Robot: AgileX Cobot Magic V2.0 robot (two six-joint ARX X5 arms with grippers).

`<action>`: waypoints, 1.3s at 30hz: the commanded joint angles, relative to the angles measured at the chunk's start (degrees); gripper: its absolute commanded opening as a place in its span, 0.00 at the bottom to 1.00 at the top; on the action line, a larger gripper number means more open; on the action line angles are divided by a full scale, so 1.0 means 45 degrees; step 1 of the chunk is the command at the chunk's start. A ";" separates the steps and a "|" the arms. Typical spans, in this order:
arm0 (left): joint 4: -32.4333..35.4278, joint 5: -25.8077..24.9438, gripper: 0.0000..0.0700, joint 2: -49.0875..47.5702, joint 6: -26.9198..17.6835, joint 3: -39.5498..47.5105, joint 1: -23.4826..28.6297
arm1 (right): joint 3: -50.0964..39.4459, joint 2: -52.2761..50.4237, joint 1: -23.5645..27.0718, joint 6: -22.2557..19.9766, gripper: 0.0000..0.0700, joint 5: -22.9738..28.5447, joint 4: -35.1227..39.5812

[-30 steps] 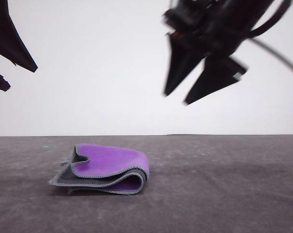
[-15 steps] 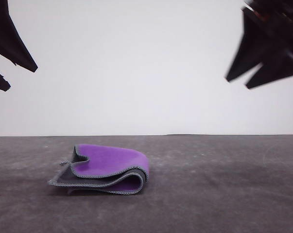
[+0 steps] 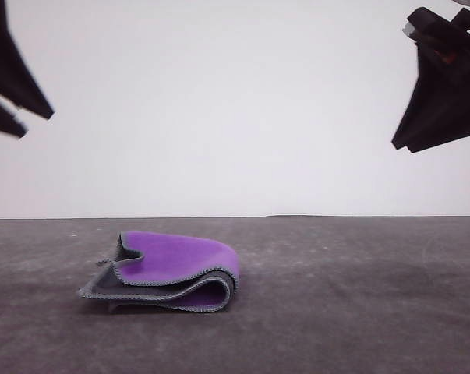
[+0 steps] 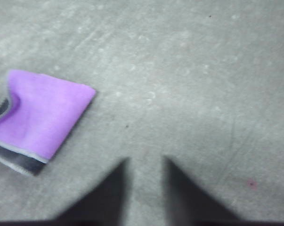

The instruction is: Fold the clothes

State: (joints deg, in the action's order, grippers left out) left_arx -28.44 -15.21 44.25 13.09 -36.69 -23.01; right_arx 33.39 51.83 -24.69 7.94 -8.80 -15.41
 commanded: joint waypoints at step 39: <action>0.4594 0.3657 0.00 -0.9399 -0.1426 0.7714 0.4093 | 0.0117 0.0034 -0.0053 0.0087 0.02 -0.0020 0.0203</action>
State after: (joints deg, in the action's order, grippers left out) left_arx -8.75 0.88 2.72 7.22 -2.40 -4.71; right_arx 33.39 51.79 -24.69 7.94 -8.86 -15.09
